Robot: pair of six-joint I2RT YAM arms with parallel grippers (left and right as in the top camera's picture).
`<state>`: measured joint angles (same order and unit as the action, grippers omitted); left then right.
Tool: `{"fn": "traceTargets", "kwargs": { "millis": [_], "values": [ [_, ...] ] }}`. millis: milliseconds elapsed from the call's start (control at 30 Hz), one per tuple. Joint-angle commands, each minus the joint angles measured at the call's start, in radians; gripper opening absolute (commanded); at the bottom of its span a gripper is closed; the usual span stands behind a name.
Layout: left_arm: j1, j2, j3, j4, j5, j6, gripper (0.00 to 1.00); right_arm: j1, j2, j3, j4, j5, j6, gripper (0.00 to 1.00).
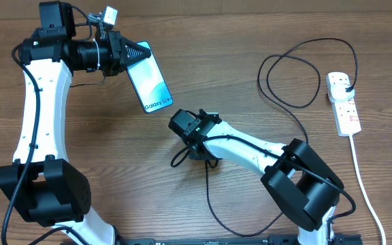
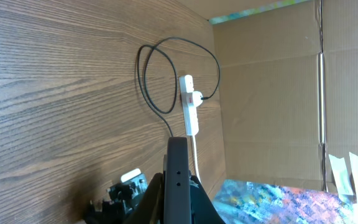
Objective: Plug charger to phone and switch on socket
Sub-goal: 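Close the right gripper on the USB-C plug and lift it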
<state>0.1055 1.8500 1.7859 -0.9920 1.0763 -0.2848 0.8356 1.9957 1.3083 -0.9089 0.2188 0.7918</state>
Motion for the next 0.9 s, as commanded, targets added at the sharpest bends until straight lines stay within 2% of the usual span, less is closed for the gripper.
{"fn": "traceTargets", "kwargs": {
  "millis": [0,167,267,567,867],
  "values": [
    [0.001,-0.006,0.001,0.002,0.021,-0.007,0.04,-0.006,0.037,-0.004,-0.018,-0.037,0.032,0.32],
    [0.001,-0.006,0.001,0.002,0.021,-0.007,0.04,-0.006,0.037,-0.004,-0.02,-0.037,0.039,0.31],
    [0.001,-0.006,0.001,0.002,0.021,-0.007,0.04,-0.007,0.037,-0.004,-0.014,-0.036,0.039,0.28],
    [0.001,-0.006,0.001,0.002,0.02,-0.007,0.04,-0.007,0.037,-0.004,-0.009,-0.037,0.018,0.04],
    [0.001,-0.006,0.001,0.002,0.024,-0.008,0.04,-0.029,0.035,0.029,-0.035,-0.041,0.012,0.04]
  ]
}}
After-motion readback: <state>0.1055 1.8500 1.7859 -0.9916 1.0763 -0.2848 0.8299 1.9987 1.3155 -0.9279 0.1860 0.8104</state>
